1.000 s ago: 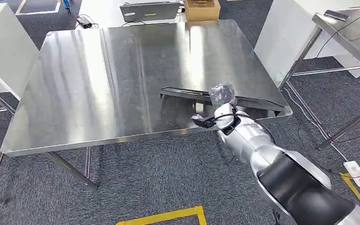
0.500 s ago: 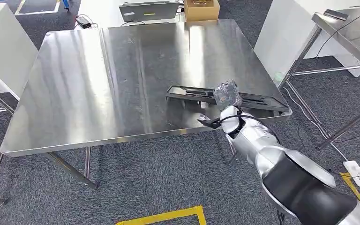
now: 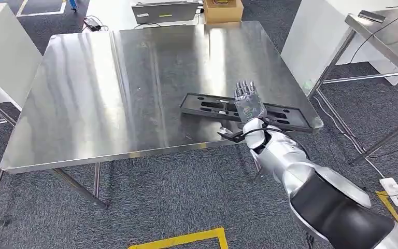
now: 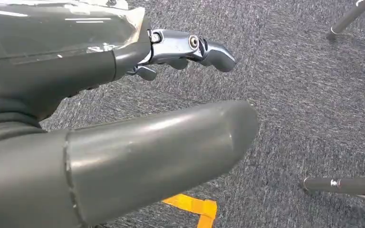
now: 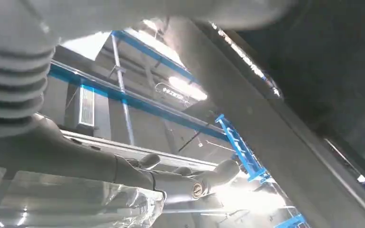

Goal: Take the parts from the cabinet and place them on the table.

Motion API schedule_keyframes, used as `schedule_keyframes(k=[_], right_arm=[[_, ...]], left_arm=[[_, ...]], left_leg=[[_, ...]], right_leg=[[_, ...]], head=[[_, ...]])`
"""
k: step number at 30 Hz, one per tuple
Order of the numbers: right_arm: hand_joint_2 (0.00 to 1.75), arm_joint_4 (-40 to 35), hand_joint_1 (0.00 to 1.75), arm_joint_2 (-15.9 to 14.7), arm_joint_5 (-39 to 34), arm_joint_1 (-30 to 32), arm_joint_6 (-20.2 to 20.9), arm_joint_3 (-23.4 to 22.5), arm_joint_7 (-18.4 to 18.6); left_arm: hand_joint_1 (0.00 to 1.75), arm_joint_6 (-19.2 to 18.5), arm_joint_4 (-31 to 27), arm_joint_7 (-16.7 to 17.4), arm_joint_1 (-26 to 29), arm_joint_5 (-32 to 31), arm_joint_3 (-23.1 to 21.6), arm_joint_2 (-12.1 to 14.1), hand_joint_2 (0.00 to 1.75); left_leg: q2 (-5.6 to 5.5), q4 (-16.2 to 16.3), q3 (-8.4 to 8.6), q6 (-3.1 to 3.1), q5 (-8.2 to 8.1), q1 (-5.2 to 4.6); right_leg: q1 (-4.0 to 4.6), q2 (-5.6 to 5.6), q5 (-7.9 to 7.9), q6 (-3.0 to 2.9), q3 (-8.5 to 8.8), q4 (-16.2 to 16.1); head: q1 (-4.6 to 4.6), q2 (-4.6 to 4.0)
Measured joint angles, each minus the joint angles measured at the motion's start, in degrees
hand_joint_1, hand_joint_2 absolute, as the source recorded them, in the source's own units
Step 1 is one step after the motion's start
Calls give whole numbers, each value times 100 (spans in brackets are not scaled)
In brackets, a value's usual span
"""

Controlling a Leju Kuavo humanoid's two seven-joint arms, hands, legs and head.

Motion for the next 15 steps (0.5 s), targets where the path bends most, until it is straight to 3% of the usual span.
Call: schedule_keyframes(k=[3, 4, 6, 13, 15], right_arm=[[0, 0, 0, 26, -291, 10, -17, -187, -422], [0, 0, 0, 61, -669, 18, -7, -370, -720], [0, -2, 0, 131, -1124, 40, -2, -783, -979], [0, -17, 0, 258, -1228, 41, 0, -1412, -1088], [0, -28, 0, 284, -1660, 42, 211, -1564, -1446]], left_arm=[[0, -79, -2, 0, 1, 7, 0, 4, 0], [0, -101, -2, 0, 1, 9, 0, 9, 0], [0, -107, -2, 0, 1, 9, 0, 13, 0], [0, -116, -2, 0, 2, 9, 0, 35, 0], [0, -135, -2, 0, 1, 9, 0, 39, 0]], left_leg=[[0, 0, 0, 0, 0, 1], [0, 0, 0, 0, 0, 1], [1, -1, 0, 0, 0, 2], [0, 0, 0, 0, 0, 2], [0, 0, 0, 0, 1, 2]], right_leg=[[1, 0, 0, 0, 0, 0], [1, 0, 0, 0, 0, 1], [1, 0, 0, 0, -2, 1], [1, 0, 0, -1, -1, 3], [1, 0, 0, -1, 1, 3]], head=[[0, 0], [2, 0], [2, 0], [2, 0], [2, 0]])
